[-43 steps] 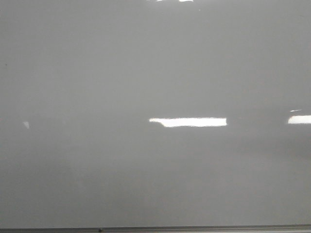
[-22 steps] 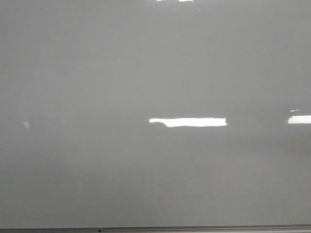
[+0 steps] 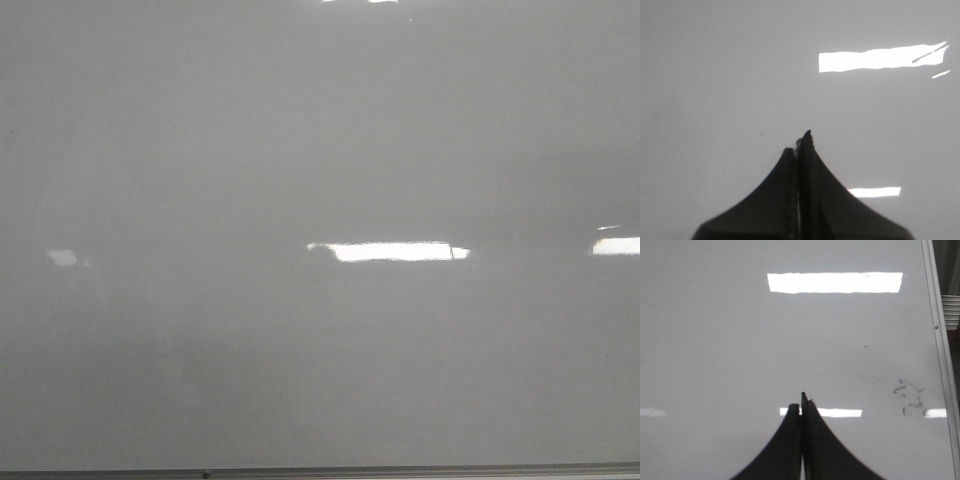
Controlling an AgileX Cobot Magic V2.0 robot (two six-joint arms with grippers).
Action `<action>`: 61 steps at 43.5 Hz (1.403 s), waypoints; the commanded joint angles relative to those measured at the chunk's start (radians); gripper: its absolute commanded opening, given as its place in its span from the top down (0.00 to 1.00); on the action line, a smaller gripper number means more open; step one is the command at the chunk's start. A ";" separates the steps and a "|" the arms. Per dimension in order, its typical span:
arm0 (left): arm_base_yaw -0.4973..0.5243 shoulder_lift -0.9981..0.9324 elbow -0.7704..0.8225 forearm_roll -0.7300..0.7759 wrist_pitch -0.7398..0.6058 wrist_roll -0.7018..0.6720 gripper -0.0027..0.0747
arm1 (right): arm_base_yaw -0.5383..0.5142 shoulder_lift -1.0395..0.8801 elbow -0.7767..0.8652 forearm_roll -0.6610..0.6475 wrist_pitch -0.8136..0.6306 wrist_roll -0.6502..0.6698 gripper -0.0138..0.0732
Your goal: Write number 7 on whiteboard
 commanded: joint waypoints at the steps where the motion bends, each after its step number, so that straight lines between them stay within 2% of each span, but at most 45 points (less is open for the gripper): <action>1: -0.004 0.076 -0.136 -0.011 0.042 -0.007 0.99 | -0.005 0.097 -0.142 -0.010 0.030 -0.002 0.92; 9: -0.004 0.225 -0.324 -0.011 0.207 -0.007 0.99 | -0.005 0.252 -0.312 -0.010 0.150 -0.002 0.92; 16: -0.004 0.371 -0.412 -0.011 0.262 -0.007 0.99 | -0.005 0.401 -0.408 -0.009 0.219 -0.002 0.92; 26: -0.004 0.502 -0.415 -0.011 0.283 -0.007 0.99 | -0.005 0.543 -0.427 -0.009 0.298 -0.002 0.92; 31: -0.004 0.544 -0.414 -0.011 0.326 -0.007 0.99 | -0.005 0.578 -0.426 -0.009 0.304 -0.002 0.92; 42: -0.004 0.614 -0.403 -0.013 0.328 -0.007 0.99 | 0.013 0.628 -0.426 -0.003 0.363 -0.002 0.92; 50: -0.004 0.654 -0.403 -0.013 0.326 -0.007 0.99 | 0.067 0.637 -0.426 -0.004 0.370 -0.077 0.91; 52: -0.004 0.666 -0.403 -0.013 0.326 -0.007 0.96 | 0.068 0.637 -0.426 -0.004 0.370 -0.077 0.89; 55: -0.004 0.687 -0.403 -0.013 0.313 -0.007 0.86 | 0.068 0.639 -0.426 -0.004 0.369 -0.077 0.80; 58: -0.004 0.710 -0.403 -0.013 0.298 -0.007 0.69 | 0.068 0.639 -0.426 -0.004 0.368 -0.077 0.65; 61: -0.004 0.733 -0.403 -0.013 0.278 -0.007 0.52 | 0.068 0.639 -0.426 -0.004 0.364 -0.077 0.44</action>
